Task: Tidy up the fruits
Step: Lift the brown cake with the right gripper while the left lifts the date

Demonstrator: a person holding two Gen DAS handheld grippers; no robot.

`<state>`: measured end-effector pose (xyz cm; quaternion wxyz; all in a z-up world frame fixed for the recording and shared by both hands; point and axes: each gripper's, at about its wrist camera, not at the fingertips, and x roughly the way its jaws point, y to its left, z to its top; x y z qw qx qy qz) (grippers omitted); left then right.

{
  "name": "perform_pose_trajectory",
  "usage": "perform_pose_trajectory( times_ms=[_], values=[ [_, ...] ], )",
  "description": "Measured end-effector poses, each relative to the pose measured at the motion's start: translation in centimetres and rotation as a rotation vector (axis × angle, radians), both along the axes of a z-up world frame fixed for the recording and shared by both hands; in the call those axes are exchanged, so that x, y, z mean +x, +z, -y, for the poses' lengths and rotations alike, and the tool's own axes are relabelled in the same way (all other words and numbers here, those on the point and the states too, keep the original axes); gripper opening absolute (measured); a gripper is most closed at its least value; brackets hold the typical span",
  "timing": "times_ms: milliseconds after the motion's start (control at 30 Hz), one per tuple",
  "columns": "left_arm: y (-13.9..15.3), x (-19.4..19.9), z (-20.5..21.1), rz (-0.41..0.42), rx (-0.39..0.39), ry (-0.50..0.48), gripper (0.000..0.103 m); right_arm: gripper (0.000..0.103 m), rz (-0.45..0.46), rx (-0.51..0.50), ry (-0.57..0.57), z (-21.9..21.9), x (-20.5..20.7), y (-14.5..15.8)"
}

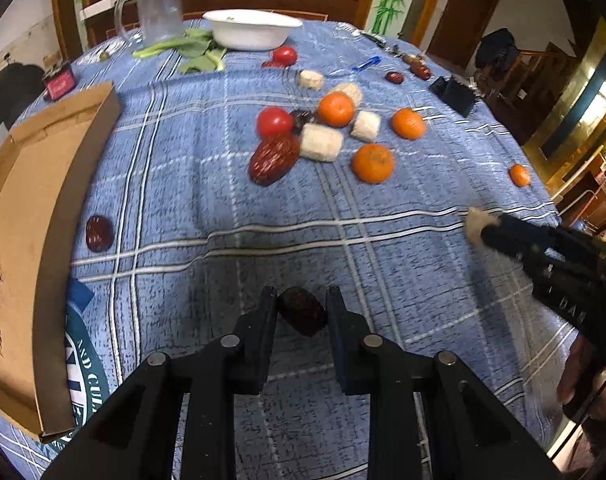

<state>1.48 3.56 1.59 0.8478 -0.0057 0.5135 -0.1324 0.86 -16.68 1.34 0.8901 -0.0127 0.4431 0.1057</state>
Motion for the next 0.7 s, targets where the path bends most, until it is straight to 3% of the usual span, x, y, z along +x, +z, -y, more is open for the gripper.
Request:
perform_pose_trajectory(
  times_ms=[233, 467, 700],
  values=[
    [-0.2, -0.5, -0.3, 0.016, 0.004, -0.012, 0.024, 0.035, -0.081, -0.015, 0.001, -0.1, 1.9, -1.6],
    [-0.2, -0.8, -0.1, 0.039, 0.023, -0.010, 0.023, 0.033, -0.067, 0.035, -0.006, 0.7, 1.8, -1.7],
    [1.3, -1.5, -1.6, 0.025, -0.078, 0.007, 0.024, 0.033, -0.020, 0.027, 0.008, 0.5, -0.1, 0.4]
  ],
)
